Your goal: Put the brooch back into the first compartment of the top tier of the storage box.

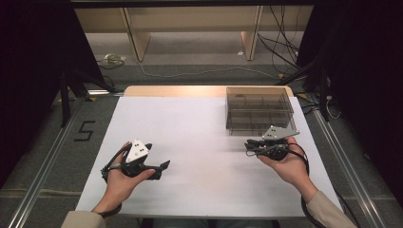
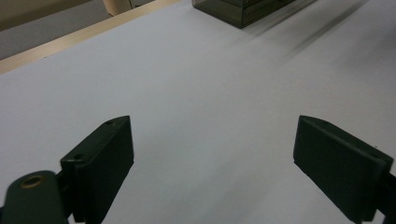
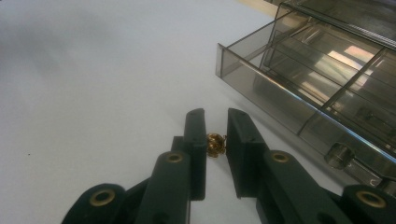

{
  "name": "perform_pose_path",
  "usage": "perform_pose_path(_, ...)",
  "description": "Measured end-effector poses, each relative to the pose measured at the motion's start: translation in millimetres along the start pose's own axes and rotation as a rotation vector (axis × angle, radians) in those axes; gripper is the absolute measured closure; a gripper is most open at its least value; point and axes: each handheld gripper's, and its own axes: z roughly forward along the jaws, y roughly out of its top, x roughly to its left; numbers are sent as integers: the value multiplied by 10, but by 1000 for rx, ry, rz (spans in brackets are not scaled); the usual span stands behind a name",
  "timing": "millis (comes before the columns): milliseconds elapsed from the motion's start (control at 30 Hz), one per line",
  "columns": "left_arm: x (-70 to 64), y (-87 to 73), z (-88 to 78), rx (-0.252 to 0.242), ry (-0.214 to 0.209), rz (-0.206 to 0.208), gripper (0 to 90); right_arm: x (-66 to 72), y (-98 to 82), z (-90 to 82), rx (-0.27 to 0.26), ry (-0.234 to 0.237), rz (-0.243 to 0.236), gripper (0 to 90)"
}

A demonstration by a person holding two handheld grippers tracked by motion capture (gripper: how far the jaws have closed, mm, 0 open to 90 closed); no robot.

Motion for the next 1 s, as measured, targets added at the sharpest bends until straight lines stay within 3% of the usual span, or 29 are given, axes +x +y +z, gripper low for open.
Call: perform_pose_path(1000, -1, 1, -1, 0, 2, 1, 125, -26, 68, 37, -13, -7, 16, 792)
